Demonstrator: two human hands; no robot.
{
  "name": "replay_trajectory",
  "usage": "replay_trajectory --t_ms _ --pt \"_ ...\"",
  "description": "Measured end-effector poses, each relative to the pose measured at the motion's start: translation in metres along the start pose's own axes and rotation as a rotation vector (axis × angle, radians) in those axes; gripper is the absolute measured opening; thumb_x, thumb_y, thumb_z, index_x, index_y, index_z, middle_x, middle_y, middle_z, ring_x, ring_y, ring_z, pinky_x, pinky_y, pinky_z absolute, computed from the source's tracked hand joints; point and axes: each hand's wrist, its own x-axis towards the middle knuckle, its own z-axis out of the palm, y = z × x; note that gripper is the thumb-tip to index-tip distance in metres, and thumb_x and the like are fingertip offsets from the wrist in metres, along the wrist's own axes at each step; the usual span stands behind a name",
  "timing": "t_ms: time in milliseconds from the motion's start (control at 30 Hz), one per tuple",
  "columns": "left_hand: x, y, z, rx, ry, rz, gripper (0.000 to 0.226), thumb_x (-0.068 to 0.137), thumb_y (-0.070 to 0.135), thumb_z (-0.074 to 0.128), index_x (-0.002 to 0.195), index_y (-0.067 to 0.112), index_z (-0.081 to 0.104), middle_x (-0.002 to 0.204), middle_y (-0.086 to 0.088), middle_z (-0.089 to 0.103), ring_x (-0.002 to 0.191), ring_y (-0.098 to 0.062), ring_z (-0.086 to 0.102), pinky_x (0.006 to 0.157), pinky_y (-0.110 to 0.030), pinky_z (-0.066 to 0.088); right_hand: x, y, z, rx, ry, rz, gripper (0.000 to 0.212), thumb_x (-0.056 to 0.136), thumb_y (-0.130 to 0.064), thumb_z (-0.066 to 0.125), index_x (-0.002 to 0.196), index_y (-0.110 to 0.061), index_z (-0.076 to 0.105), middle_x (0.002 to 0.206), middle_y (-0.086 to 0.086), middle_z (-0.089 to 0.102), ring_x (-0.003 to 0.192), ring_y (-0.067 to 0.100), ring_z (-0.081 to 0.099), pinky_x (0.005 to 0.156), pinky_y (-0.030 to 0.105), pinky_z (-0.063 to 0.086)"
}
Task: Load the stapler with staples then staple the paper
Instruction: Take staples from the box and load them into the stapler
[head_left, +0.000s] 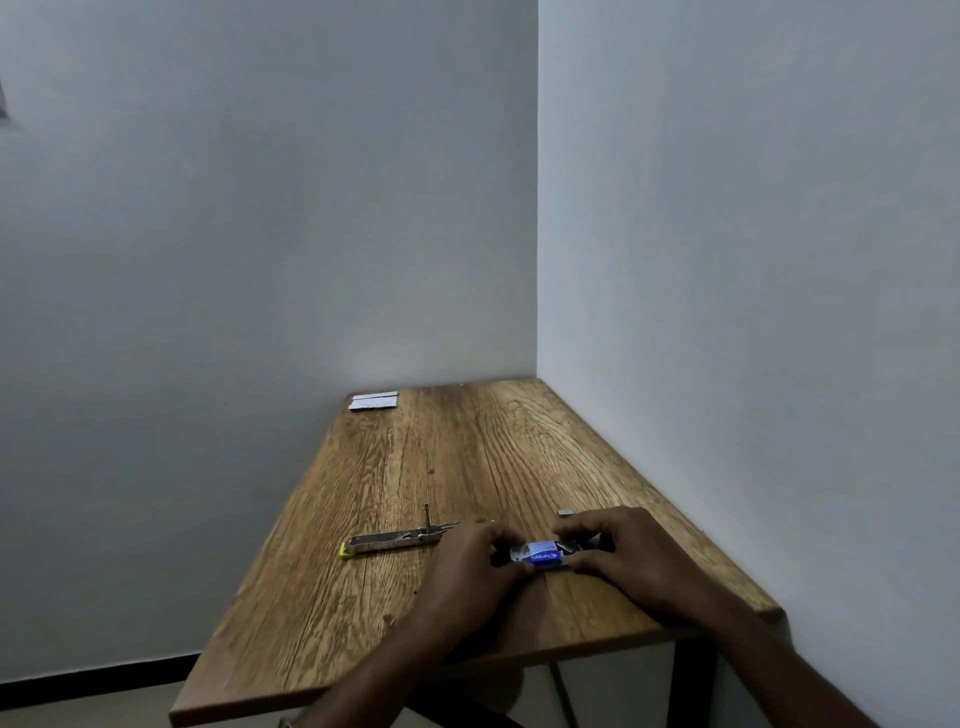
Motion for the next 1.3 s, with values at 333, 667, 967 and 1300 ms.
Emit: replay_trajectory --t_ms 333,667,967,1300 --pt "0.0 -0.003 0.001 -0.02 0.033 0.001 0.027 0.081 0.039 0.077 0.106 0.03 0.073 0.105 0.013 0.065 0.091 0.001 0.057 0.084 -0.023 0.051 0.003 0.001 -0.012 -0.081 -0.03 0.08 0.031 0.081 -0.033 0.079 0.112 -0.035 0.074 0.112 -0.021 0.069 0.098 -0.005 0.064 0.083 0.017 0.053" --pt "-0.001 -0.005 0.004 -0.008 0.038 0.009 0.031 0.081 0.042 0.075 0.11 0.031 0.071 0.108 0.014 0.064 0.092 0.001 0.058 0.086 -0.027 0.054 0.023 -0.023 -0.015 -0.356 -0.104 0.098 0.015 0.083 -0.026 0.078 0.096 -0.019 0.08 0.094 -0.005 0.076 0.081 0.002 0.065 0.07 0.02 0.054" --pt "0.0 -0.007 0.006 -0.013 0.044 0.022 0.031 0.082 0.04 0.075 0.112 0.031 0.07 0.11 0.013 0.064 0.093 0.001 0.058 0.085 -0.024 0.054 0.032 -0.03 -0.02 -0.338 -0.226 0.21 0.014 0.085 -0.024 0.077 0.096 -0.016 0.078 0.091 -0.004 0.074 0.08 0.007 0.066 0.059 0.015 0.043" --pt "0.0 -0.008 0.007 0.0 0.049 0.026 0.033 0.083 0.04 0.074 0.114 0.03 0.069 0.112 0.012 0.066 0.094 0.001 0.059 0.086 -0.025 0.055 0.025 -0.024 -0.018 -0.168 -0.042 0.199 0.009 0.088 -0.024 0.073 0.094 -0.018 0.076 0.092 -0.006 0.072 0.086 0.004 0.065 0.069 0.018 0.048"
